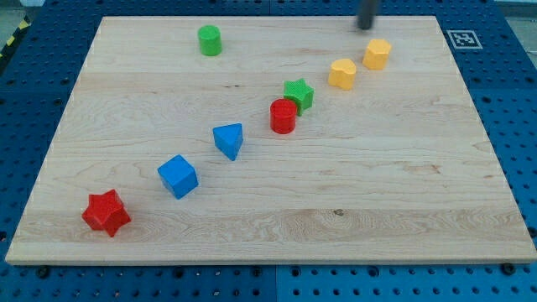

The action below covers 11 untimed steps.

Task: Move the yellow hexagon a bit down

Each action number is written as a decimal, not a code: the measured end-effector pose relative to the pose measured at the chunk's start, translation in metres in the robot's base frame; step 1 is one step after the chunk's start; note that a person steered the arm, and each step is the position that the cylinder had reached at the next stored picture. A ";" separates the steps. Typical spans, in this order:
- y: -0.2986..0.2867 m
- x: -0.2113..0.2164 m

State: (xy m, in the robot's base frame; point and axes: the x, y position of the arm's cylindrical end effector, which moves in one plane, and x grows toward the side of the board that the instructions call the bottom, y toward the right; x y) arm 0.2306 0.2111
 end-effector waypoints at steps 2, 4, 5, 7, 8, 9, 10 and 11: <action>0.054 0.081; -0.009 0.079; -0.031 0.056; -0.050 0.052; -0.059 0.052; -0.079 0.052; -0.108 0.052; -0.138 0.052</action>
